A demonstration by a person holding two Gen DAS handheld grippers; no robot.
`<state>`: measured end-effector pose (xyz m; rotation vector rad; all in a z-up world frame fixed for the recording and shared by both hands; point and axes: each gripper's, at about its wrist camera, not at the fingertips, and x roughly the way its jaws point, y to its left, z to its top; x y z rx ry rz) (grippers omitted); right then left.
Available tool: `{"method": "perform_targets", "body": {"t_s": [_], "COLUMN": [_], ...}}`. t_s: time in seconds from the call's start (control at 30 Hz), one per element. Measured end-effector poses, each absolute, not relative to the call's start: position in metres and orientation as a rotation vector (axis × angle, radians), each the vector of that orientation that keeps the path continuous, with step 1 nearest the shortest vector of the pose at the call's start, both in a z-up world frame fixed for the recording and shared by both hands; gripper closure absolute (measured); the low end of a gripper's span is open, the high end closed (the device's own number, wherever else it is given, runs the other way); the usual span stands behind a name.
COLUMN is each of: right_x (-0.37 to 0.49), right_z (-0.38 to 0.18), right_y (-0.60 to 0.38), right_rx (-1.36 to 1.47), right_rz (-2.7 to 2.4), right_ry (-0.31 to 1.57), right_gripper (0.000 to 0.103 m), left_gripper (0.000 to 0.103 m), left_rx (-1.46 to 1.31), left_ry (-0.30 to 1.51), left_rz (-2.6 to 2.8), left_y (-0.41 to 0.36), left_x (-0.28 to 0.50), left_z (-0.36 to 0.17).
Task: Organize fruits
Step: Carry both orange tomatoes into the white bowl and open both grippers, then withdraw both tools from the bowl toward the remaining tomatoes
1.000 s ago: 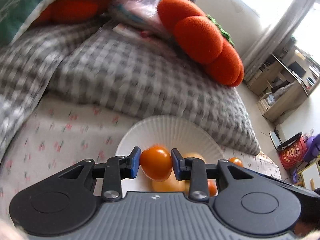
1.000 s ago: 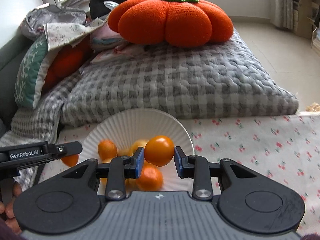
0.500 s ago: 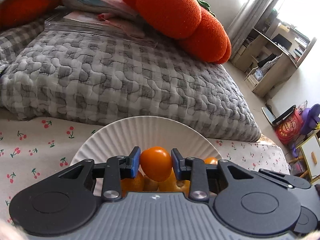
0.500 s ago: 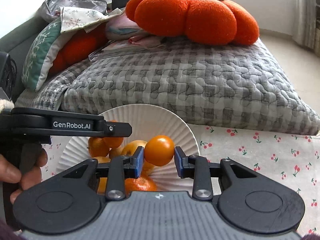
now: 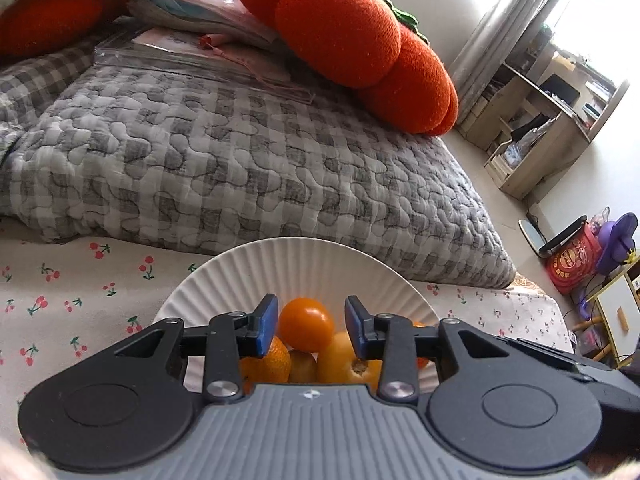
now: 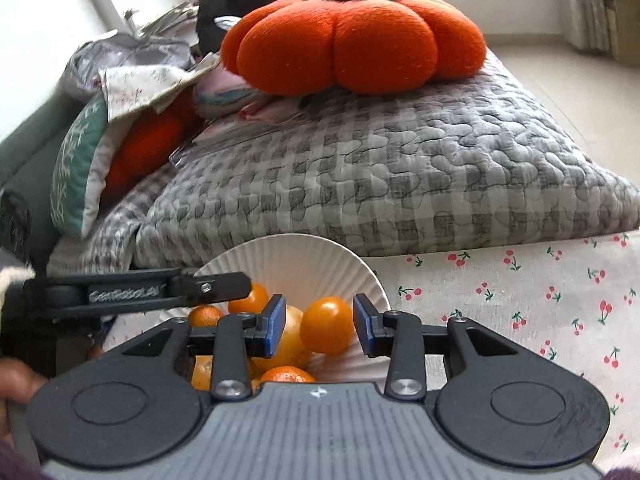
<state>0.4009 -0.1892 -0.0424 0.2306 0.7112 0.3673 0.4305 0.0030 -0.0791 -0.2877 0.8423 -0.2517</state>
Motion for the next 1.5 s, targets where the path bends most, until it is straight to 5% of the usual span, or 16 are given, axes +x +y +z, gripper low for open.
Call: {"method": "perform_targets", "body": {"t_s": [0.13,1.5], "right_x": [0.400,0.274], "right_z": [-0.037,0.016], "right_y": [-0.191,-0.146], "right_rx": [0.260,0.091], "right_rz": [0.363,0.366], "right_ry": [0.719,0.776], "right_gripper": [0.068,0.059], "left_gripper": [0.062,0.052], "left_rx": [-0.280,-0.167], "left_ry": [0.832,0.853], "left_rz": [-0.233,-0.042], "left_y": [0.006,0.031], "left_x": [0.417,0.261], "left_z": [-0.068,-0.007]}}
